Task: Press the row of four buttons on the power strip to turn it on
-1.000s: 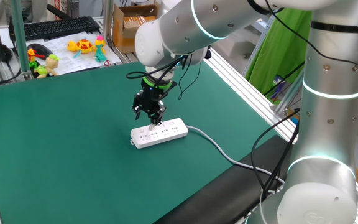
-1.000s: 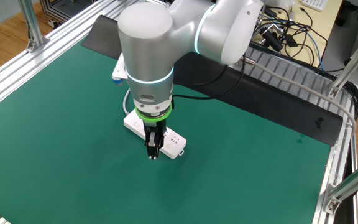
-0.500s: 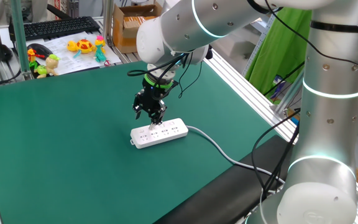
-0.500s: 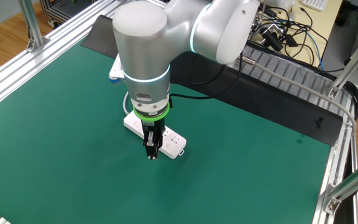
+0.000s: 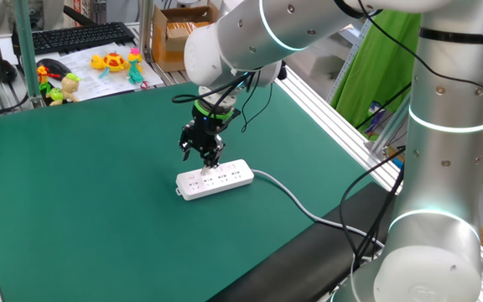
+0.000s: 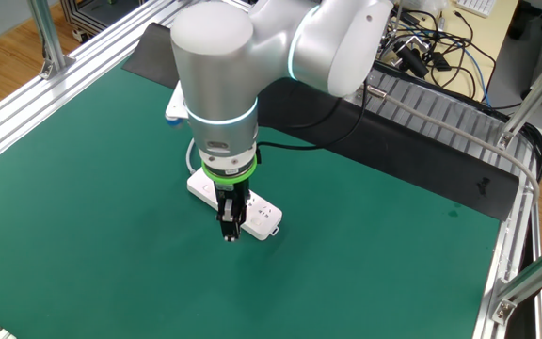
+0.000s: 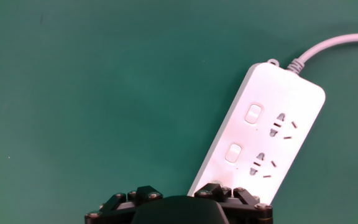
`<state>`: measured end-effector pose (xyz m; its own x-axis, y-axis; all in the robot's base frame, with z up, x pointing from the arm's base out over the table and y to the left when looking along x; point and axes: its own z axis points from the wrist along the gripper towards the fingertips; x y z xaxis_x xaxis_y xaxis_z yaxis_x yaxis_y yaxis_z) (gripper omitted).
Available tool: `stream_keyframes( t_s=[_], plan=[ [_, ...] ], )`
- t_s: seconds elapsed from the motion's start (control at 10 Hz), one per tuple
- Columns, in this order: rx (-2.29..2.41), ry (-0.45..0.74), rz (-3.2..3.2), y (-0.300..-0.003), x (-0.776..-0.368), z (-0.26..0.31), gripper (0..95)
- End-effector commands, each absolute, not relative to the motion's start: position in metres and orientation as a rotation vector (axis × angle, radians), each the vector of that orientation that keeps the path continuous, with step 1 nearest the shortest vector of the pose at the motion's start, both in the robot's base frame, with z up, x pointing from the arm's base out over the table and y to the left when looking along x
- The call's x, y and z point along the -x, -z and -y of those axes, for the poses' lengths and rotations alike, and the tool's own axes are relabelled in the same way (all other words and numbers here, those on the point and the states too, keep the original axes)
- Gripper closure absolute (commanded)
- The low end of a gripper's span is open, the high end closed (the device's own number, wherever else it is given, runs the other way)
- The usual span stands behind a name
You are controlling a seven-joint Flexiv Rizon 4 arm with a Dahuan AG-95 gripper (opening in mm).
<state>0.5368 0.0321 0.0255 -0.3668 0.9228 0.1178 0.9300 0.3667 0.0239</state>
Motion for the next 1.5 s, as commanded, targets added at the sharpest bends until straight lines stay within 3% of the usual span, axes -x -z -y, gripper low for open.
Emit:
stream_keyframes(
  t_s=[0.1,1.5],
  plan=[
    [1.720,0.128,2.528,-0.0142,-0.5372,-0.0339,38.0],
    [1.730,0.179,2.520,-0.0063,-0.5354,-0.0375,38.0]
  ],
)
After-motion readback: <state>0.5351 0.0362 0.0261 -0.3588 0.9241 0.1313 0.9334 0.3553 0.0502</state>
